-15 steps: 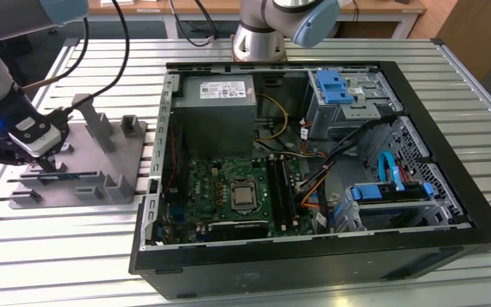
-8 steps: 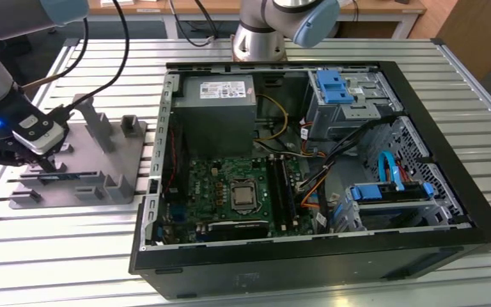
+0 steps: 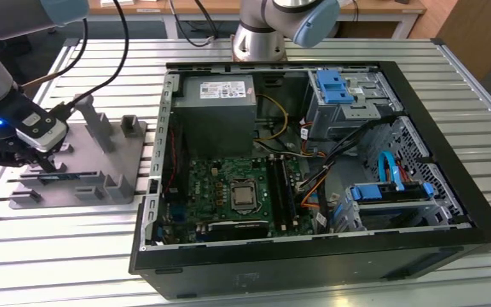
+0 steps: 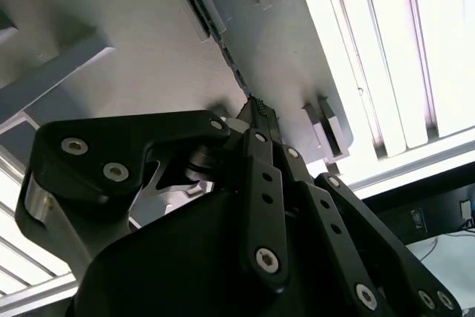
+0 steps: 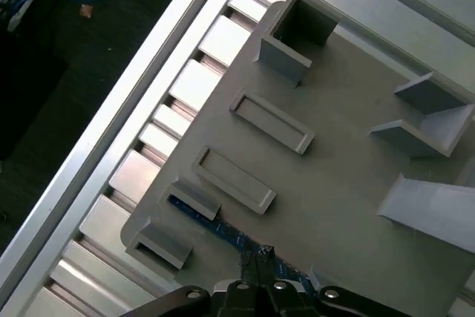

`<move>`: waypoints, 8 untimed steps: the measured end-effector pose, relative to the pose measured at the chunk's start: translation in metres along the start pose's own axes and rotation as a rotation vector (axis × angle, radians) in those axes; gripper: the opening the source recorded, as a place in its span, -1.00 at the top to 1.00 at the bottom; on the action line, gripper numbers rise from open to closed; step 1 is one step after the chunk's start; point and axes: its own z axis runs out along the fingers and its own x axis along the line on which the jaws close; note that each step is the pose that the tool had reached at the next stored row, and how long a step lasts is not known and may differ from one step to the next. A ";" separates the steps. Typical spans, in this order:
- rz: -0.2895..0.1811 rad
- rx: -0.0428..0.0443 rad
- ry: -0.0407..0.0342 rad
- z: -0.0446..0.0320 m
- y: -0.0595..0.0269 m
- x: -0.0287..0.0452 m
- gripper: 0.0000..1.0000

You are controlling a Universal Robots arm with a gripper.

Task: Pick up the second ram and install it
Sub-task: 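Pick up the second ram and move it above second insertion slot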

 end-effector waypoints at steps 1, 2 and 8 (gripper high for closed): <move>-0.007 0.0001 0.0003 0.0000 0.0000 0.0000 0.80; -0.014 0.0003 0.0006 0.0000 0.0000 0.0000 0.80; -0.057 0.0012 0.0022 0.0000 0.0000 0.0000 0.80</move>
